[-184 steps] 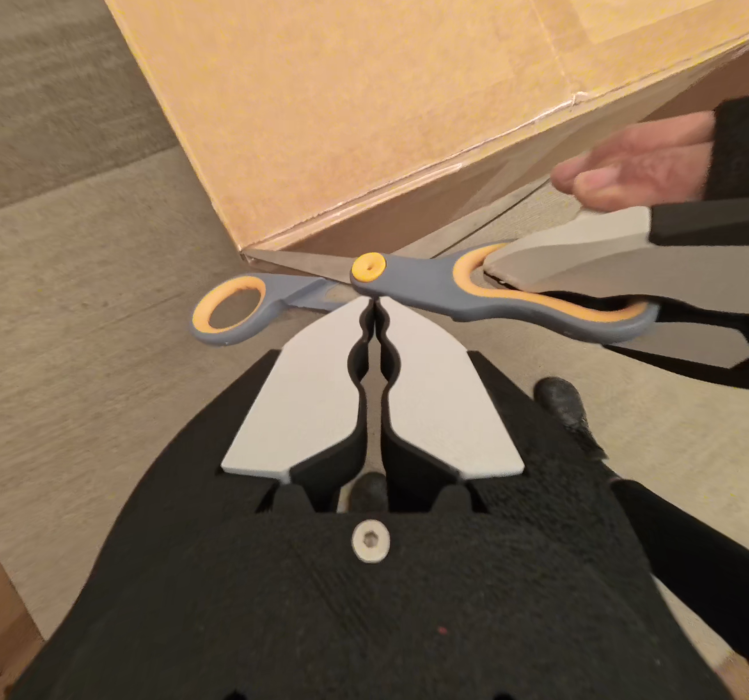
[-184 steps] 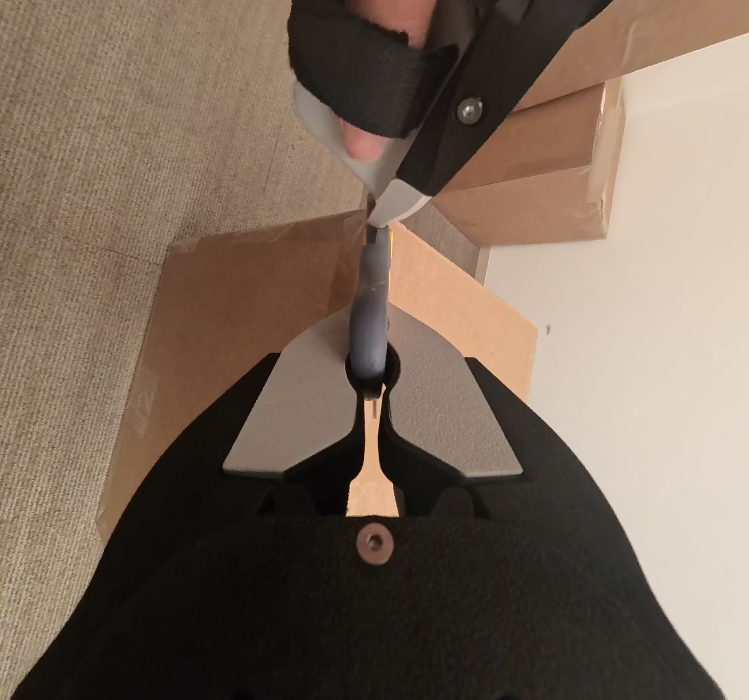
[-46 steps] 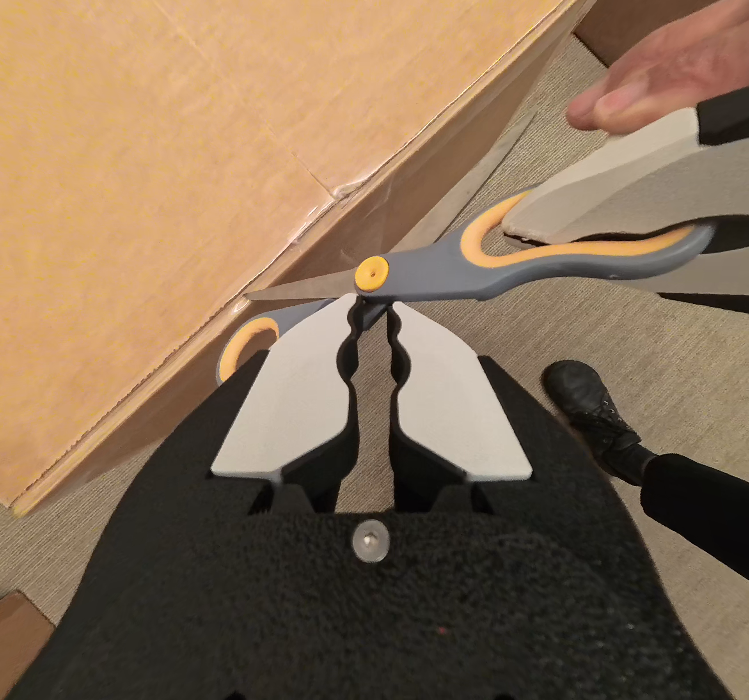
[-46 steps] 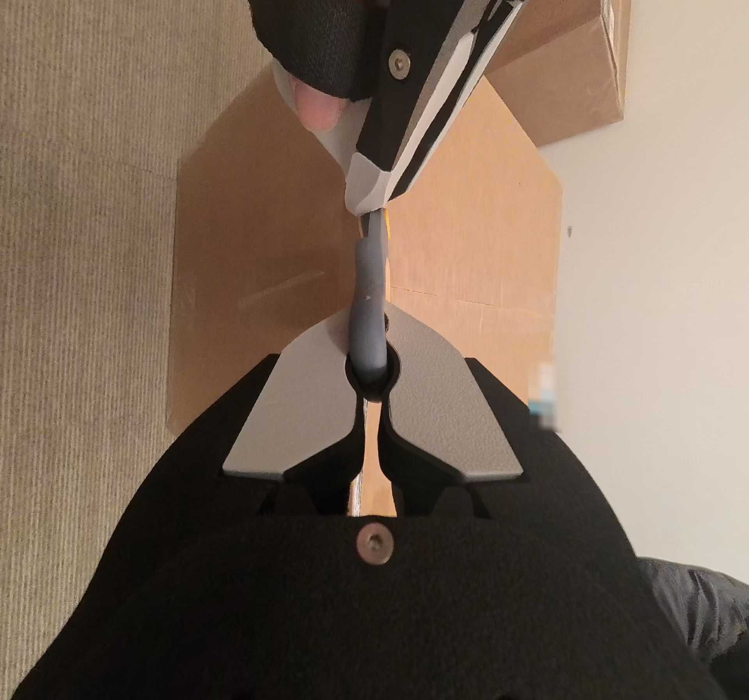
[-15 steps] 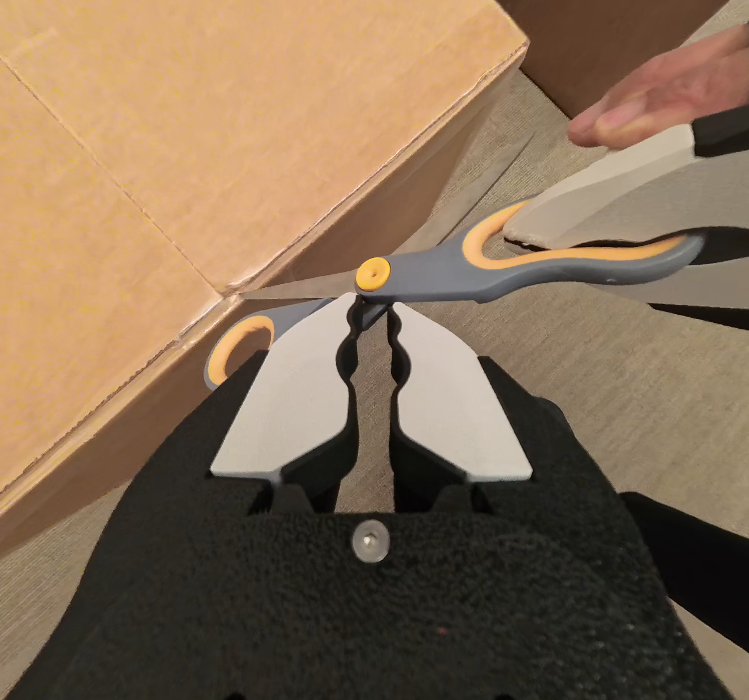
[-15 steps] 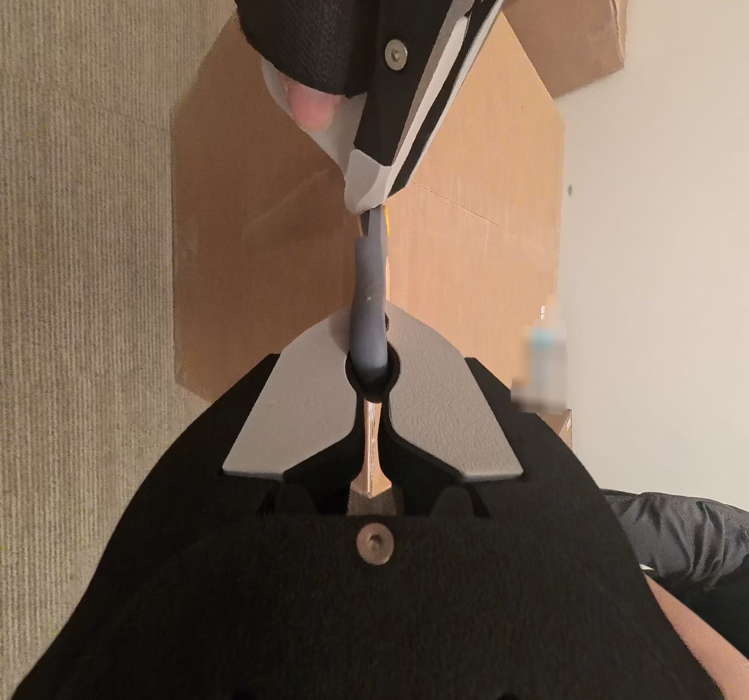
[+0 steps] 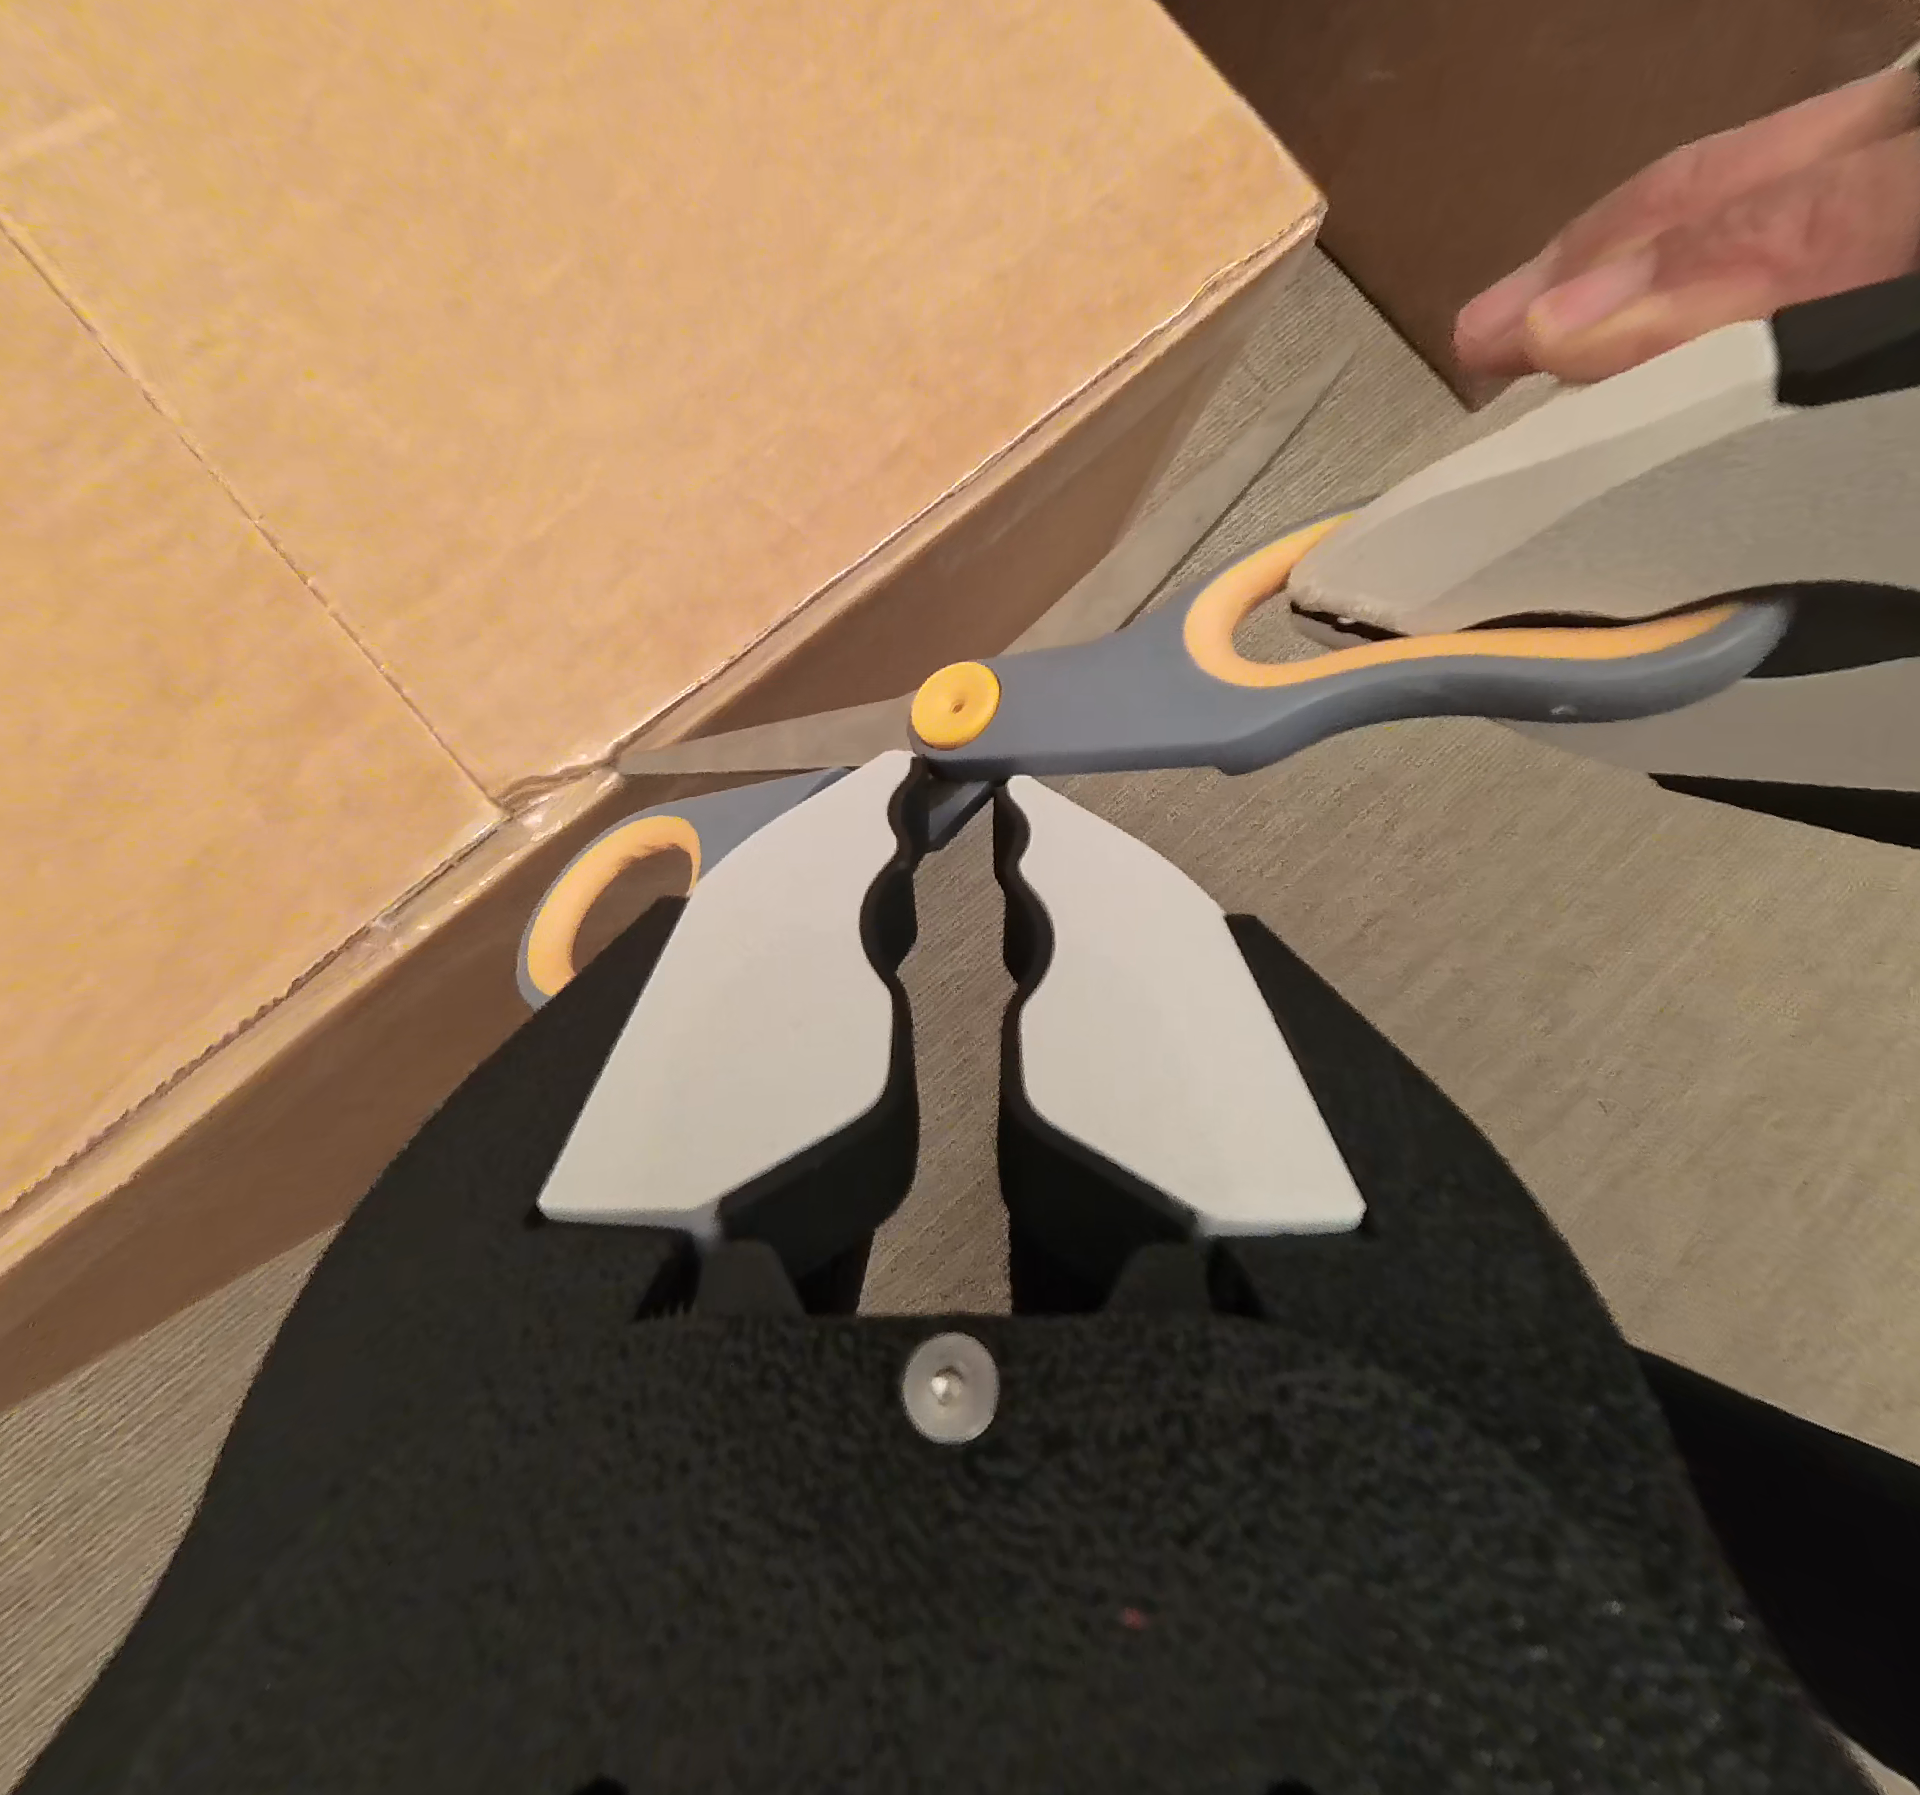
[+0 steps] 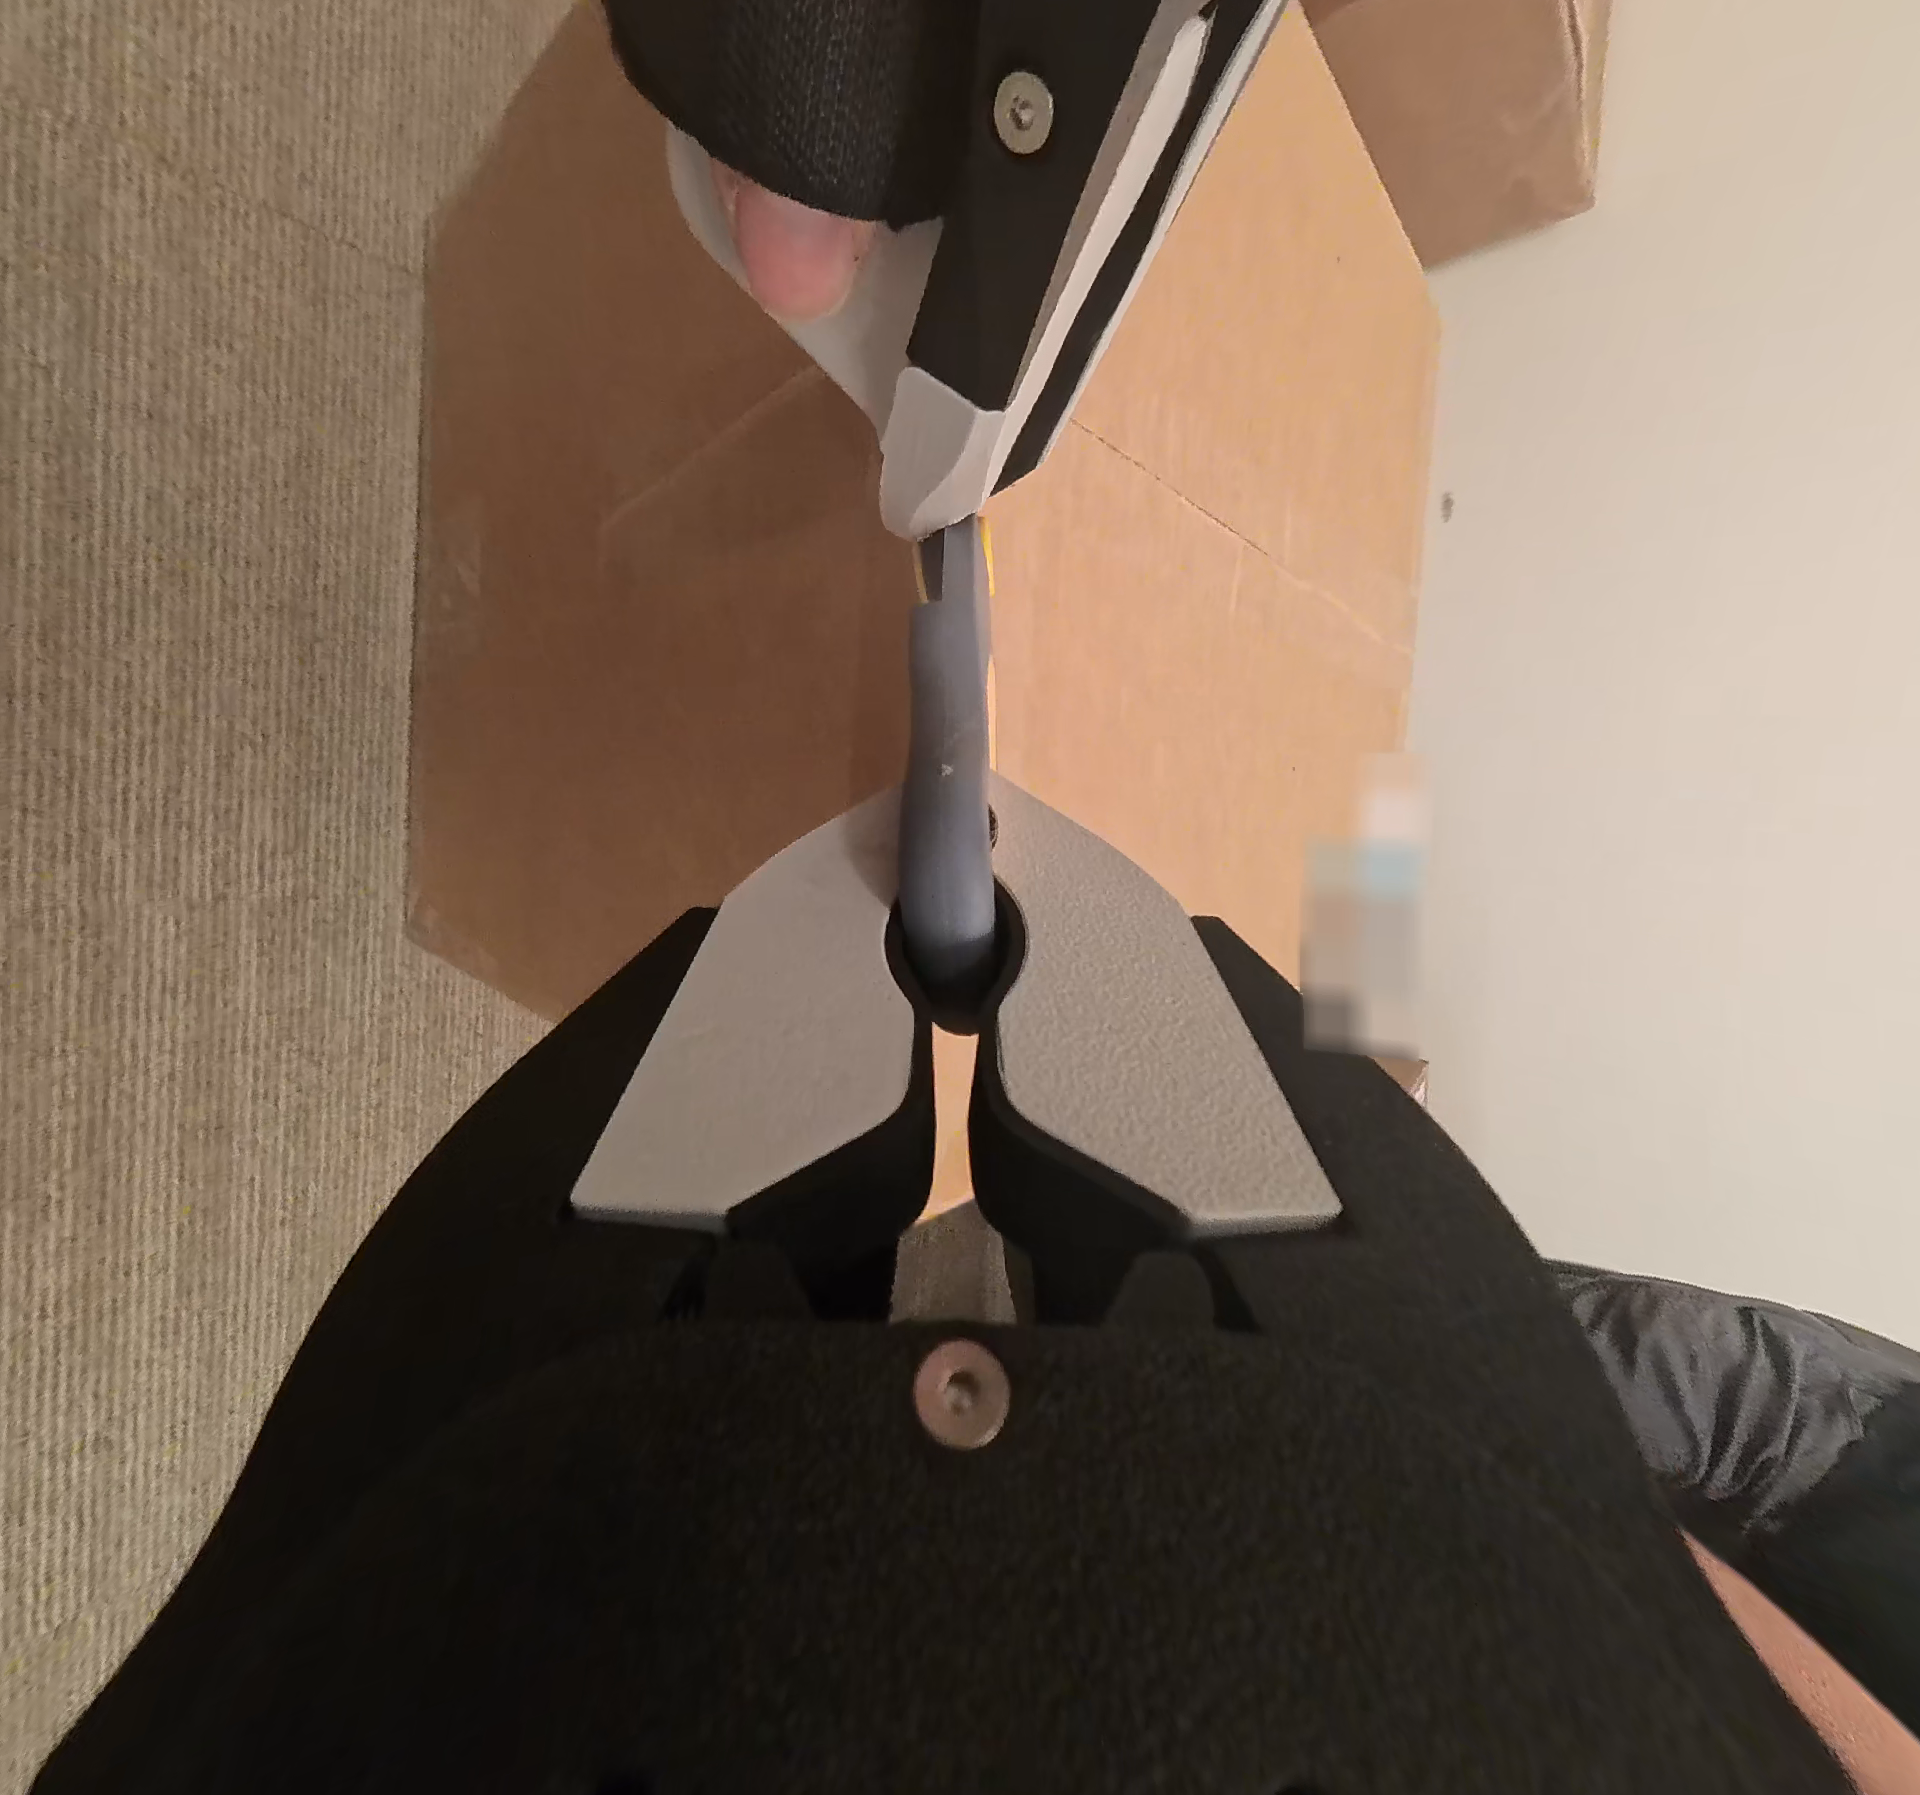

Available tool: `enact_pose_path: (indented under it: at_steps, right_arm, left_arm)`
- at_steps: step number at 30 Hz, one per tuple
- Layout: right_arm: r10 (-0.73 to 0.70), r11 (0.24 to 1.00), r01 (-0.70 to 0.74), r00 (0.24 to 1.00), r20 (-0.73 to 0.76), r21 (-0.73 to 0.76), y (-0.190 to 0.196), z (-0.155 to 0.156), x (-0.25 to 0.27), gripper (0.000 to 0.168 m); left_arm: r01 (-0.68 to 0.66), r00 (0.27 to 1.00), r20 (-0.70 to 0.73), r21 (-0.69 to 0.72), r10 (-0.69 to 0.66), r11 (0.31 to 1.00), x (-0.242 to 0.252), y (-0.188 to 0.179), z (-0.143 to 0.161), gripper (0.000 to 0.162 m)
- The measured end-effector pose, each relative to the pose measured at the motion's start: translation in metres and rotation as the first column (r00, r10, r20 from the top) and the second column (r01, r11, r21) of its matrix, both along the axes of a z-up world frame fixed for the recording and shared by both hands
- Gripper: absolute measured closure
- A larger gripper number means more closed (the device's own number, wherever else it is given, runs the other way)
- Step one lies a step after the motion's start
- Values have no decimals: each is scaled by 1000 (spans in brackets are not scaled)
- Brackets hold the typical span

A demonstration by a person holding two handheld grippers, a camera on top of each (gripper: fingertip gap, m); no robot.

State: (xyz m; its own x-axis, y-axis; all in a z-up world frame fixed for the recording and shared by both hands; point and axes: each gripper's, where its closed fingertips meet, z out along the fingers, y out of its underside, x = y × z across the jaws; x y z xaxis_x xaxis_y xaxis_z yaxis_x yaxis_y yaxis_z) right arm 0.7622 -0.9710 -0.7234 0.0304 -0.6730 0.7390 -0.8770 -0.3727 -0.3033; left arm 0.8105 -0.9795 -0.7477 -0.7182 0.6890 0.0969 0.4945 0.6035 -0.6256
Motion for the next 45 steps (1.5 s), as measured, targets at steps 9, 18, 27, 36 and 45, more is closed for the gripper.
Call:
enact_pose_path:
  at_steps: [9,18,27,36,45]
  right_arm:
    - [-13,1000,13,1000,-2,3,4,1,-24,168]
    - [-19,1000,19,1000,-20,-9,6,4,-56,168]
    - [-12,1000,11,1000,-24,-14,5,4,-74,168]
    - [-28,1000,28,999,-32,2,2,3,-104,168]
    - [-47,999,47,998,-33,12,11,6,-136,168]
  left_arm:
    - [16,1000,6,3,-16,1000,-20,2,0,152]
    - [32,999,-14,-5,-32,999,-56,3,0,152]
    - [25,999,-26,-2,-25,1000,-72,3,1,152]
    - [50,998,-38,6,-50,999,-105,5,2,152]
    - [78,996,-44,10,-78,997,-137,6,2,151]
